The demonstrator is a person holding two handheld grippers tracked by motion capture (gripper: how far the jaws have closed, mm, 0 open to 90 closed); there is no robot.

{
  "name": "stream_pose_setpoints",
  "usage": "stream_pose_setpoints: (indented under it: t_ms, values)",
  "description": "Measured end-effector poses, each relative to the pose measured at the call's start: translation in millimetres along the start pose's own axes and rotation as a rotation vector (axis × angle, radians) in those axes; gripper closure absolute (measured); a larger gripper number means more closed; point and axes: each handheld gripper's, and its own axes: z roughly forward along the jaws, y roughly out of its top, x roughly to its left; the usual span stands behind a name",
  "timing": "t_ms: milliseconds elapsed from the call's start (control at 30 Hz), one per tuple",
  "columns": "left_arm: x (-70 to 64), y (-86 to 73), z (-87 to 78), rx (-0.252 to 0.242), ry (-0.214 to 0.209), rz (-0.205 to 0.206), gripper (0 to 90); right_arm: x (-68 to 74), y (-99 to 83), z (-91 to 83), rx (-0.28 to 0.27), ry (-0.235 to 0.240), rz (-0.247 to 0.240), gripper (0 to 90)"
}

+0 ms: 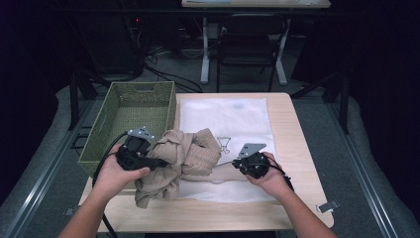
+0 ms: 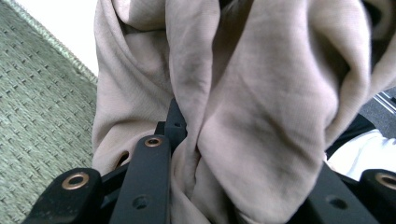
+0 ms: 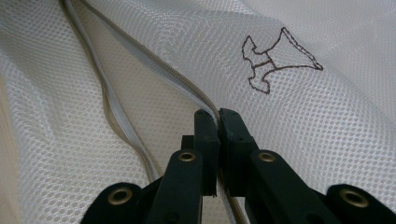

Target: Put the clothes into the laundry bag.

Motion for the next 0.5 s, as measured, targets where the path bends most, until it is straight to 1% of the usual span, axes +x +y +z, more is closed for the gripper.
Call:
stream_pose_setpoints:
  t_ms: [33, 167, 233, 267, 300, 467, 500]
  values:
    - [-0.6, -0.2, 0.4, -0.001, -0.002, 0.000, 69.0, -2.4, 3.0, -1.0, -0.003, 0.008, 0.003, 86.9]
    - [-2.6, -0.1, 1.9, 0.000, -0.004, 0.010, 69.0, -7.0, 7.8, -2.9, -0.013, 0.017, 0.018, 87.0]
    - [-3.3, -0.3, 2.4, -0.005, -0.005, 0.008, 69.0, -11.8, 13.2, -4.6, -0.025, 0.026, 0.027, 87.2]
    - [-3.3, -0.3, 2.4, -0.005, -0.005, 0.008, 69.0, -11.8, 13.2, -4.6, -0.025, 0.026, 0.027, 87.2]
    - [-3.7, -0.4, 2.5, -0.011, -0.004, 0.003, 69.0, -12.9, 14.7, -5.4, -0.028, 0.030, 0.038, 87.2]
    - [-6.2, -1.5, 1.8, -0.019, -0.006, 0.001, 69.0, -18.5, 23.9, -9.8, -0.048, 0.019, 0.039, 87.3]
    - [-6.2, -1.5, 1.8, -0.019, -0.006, 0.001, 69.0, -19.4, 25.1, -10.7, -0.052, 0.023, 0.044, 87.3]
